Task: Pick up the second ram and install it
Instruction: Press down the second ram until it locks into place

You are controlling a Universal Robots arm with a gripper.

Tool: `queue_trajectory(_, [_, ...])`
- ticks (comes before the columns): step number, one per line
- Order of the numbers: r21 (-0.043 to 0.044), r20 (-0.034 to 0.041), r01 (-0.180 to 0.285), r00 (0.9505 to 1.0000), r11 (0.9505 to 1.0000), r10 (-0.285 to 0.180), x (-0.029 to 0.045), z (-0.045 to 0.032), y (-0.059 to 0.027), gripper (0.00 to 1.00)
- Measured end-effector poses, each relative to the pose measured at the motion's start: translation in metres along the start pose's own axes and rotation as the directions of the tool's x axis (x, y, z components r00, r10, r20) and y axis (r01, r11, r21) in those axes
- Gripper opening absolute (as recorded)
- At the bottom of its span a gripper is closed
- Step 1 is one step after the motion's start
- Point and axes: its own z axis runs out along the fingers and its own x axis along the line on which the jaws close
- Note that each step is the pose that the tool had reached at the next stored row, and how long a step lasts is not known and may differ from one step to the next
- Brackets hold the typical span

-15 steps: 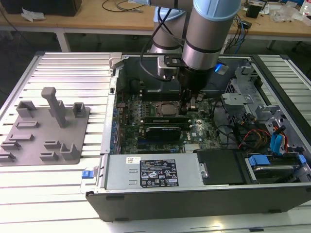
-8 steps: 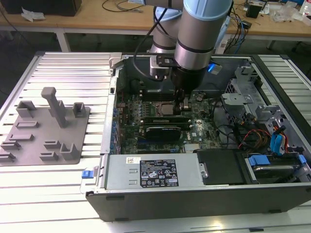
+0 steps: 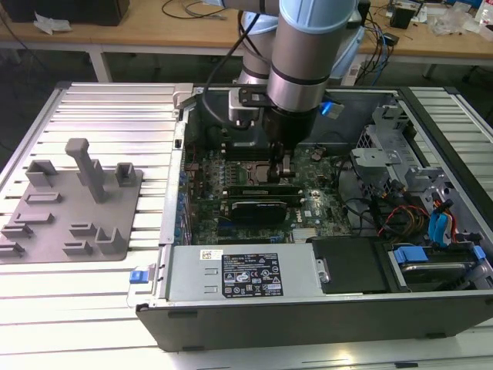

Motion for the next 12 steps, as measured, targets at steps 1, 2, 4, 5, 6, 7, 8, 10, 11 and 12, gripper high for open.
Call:
queue_trajectory(1, [0.0, 0.0001, 0.0, 1.0, 1.0, 0.0, 0.0, 0.0002, 0.0014, 0.08])
queue_trajectory(2, [0.0002, 0.0002, 0.0, 1.0, 1.0, 0.0, 0.0001, 0.0005, 0.0045, 0.08])
queue_trajectory(4, [0.0011, 0.0003, 0.0, 1.0, 1.0, 0.0, 0.0002, 0.0012, 0.0146, 0.08])
queue_trajectory(5, [0.0015, 0.0003, 0.0, 1.0, 1.0, 0.0, 0.0003, 0.0014, 0.0176, 0.08])
queue_trajectory(6, [0.0017, 0.0003, 0.0, 1.0, 1.0, 0.0, 0.0003, 0.0016, 0.0198, 0.08])
queue_trajectory(7, [0.0017, 0.0002, 0.0, 1.0, 1.0, 0.0, 0.0004, 0.0018, 0.0239, 0.08])
queue_trajectory(8, [0.0019, 0.0002, 0.0, 1.0, 1.0, 0.0, 0.0004, 0.0022, 0.0279, 0.08])
queue_trajectory(10, [0.0022, 0.0002, 0.0, 1.0, 1.0, 0.0, 0.0005, 0.0026, 0.0344, 0.08])
queue_trajectory(11, [0.0024, 0.0003, 0.0, 1.0, 1.0, 0.0, 0.0006, 0.0029, 0.0366, 0.08])
queue_trajectory(12, [0.0027, 0.0004, 0.0, 1.0, 1.0, 0.0, 0.0006, 0.0034, 0.0404, 0.08])
